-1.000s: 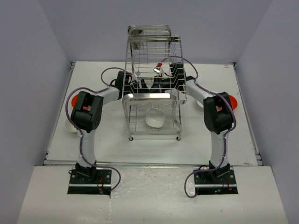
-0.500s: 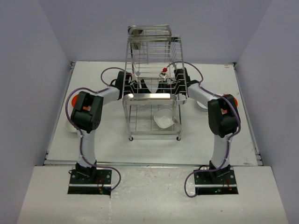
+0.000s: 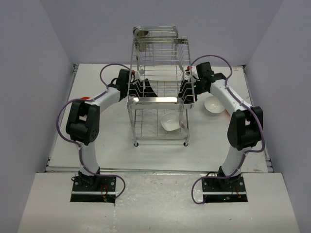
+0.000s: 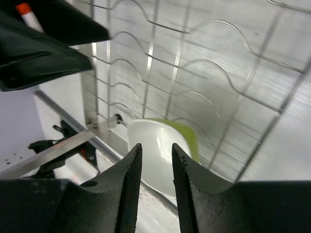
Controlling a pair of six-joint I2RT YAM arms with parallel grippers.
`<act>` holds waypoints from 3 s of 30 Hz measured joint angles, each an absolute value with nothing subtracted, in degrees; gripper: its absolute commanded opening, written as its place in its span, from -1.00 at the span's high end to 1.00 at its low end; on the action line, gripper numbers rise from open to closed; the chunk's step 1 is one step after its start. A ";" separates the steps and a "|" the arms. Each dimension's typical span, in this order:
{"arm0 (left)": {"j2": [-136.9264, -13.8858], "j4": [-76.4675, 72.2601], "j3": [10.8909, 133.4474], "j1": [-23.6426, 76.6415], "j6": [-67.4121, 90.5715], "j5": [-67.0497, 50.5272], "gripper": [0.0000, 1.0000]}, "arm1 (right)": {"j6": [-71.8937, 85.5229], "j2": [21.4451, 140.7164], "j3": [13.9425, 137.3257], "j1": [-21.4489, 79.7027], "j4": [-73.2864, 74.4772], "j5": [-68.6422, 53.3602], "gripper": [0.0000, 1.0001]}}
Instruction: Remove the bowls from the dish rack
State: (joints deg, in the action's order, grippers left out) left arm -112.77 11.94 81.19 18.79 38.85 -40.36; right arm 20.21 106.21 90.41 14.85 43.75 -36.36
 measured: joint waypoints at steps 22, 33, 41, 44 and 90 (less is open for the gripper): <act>-109.78 12.91 78.59 18.79 38.83 -41.21 -0.33 | 18.83 103.00 77.84 15.49 49.98 -23.22 0.33; -109.78 12.43 77.62 18.79 39.00 -41.76 -0.33 | 18.81 98.96 80.07 15.75 49.17 -23.07 0.27; -109.78 11.84 77.62 18.79 39.42 -41.78 -0.33 | 18.81 99.04 81.12 16.34 48.88 -23.27 0.26; -109.78 11.68 77.62 18.79 39.42 -41.78 -0.32 | 18.90 99.35 81.10 17.26 48.42 -23.42 0.26; -108.95 13.69 78.04 17.43 38.28 -41.34 -0.34 | 24.03 97.12 85.76 17.82 47.24 -16.45 1.00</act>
State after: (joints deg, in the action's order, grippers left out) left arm -108.95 13.69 78.04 17.43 38.28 -41.34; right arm 24.03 97.12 85.76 17.82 47.24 -16.45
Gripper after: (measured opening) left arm 0.663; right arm 0.029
